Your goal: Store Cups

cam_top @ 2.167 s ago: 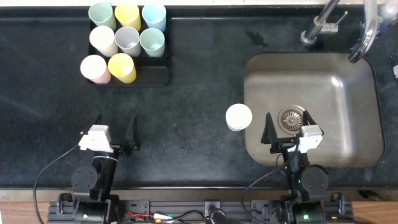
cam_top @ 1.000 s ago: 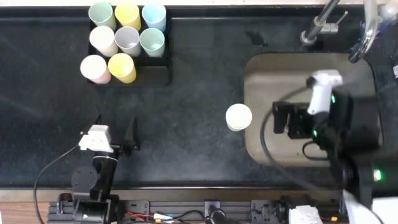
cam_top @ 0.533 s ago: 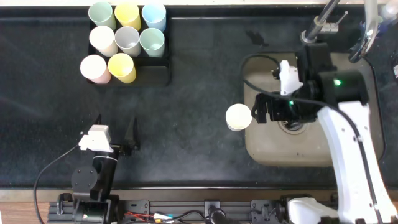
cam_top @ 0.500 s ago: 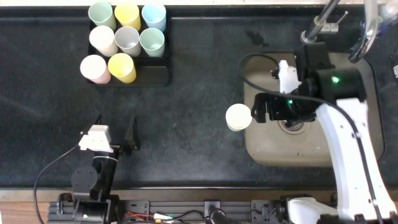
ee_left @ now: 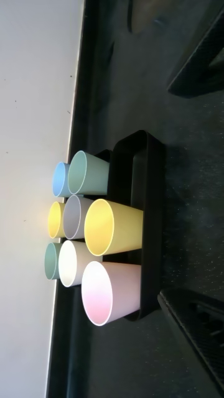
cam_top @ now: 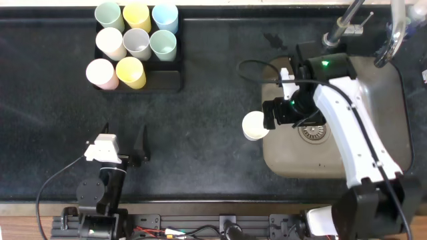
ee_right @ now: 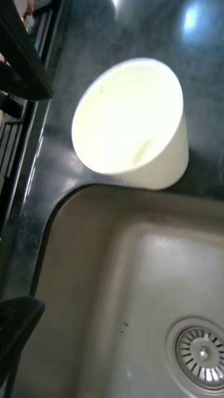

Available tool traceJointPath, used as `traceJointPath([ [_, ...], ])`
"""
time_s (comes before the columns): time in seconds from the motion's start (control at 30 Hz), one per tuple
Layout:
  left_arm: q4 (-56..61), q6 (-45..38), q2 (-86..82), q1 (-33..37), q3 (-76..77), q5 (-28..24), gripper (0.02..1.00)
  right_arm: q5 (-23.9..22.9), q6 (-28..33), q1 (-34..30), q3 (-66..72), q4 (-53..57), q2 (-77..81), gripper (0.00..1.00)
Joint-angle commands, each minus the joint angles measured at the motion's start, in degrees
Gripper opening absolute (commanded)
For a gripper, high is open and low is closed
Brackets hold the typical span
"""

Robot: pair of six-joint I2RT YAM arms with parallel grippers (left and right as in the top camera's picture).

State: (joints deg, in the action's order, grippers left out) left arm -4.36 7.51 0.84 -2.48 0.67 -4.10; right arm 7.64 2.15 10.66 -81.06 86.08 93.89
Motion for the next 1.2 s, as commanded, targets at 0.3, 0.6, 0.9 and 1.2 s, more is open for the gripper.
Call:
traceJointPath([
  [0.3, -0.1, 0.4, -0.7, 0.1, -0.2, -0.3, 1.000, -3.2, -0.9, 3.3, -1.2, -2.5, 7.9, 0.996],
  [0.6, -0.1, 0.4, -0.7, 0.1, -0.2, -0.3, 1.000, -5.8, -3.5, 4.5, -1.1, -5.5, 12.5, 0.842],
  [0.9, -0.1, 0.4, -0.7, 0.1, -0.2, -0.3, 1.000, -4.6, -3.5, 5.9, -1.1, -6.8, 12.6, 0.062],
  [1.2, -0.1, 0.4, -0.7, 0.1, -0.2, -0.3, 1.000, -3.6, -3.4, 7.8, -1.1, -8.0, 12.3, 0.042],
])
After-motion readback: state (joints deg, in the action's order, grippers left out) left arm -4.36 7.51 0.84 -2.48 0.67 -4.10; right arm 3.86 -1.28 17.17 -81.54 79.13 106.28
